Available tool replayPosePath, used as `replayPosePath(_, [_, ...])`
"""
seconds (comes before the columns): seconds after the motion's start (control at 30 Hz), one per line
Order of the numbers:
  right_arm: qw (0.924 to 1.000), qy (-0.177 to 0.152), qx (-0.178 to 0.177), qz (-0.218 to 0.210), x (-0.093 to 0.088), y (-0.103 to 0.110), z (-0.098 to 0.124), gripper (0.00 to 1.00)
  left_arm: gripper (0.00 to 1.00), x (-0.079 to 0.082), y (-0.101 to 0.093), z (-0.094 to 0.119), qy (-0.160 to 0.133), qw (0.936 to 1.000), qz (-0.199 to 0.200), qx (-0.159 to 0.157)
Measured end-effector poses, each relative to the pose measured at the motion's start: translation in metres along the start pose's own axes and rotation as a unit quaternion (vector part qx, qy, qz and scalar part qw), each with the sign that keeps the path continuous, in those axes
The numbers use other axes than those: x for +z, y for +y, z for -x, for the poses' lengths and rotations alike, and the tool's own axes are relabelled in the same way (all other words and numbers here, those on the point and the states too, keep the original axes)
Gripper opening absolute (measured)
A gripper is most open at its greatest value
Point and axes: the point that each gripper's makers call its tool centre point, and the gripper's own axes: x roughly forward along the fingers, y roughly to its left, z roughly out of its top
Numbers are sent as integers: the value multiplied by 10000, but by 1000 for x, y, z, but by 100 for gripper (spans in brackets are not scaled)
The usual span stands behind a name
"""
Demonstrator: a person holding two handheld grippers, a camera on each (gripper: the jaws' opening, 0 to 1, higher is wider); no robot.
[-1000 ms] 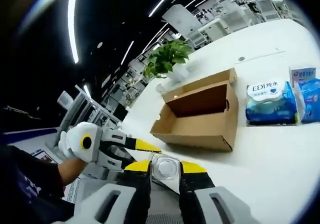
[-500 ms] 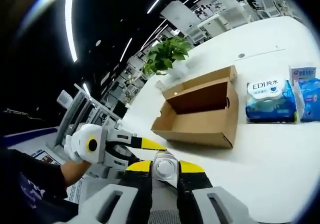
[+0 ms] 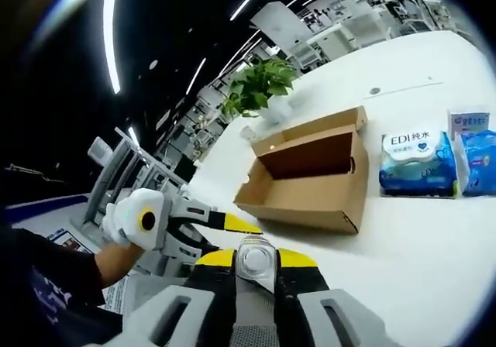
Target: Operate the shoe box by opening the lid, removing the specified soft item, and placing it in the target area until the item is outside and the box remains undamaged.
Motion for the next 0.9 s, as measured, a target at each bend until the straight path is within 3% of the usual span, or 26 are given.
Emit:
replayPosePath(0.43, [9999,47,47,140,3,4,-3,12,27,-12,2,5,115,9998,119,98])
replayPosePath(0.67, [9984,73,-65,556,13,2,3,12,32,-19,6,11,113,9983,545,171])
replayPosePath(0.9, [9926,192,-191,1187,26,-2,11,12,43,-22,9,19,-76,9906,1353,206])
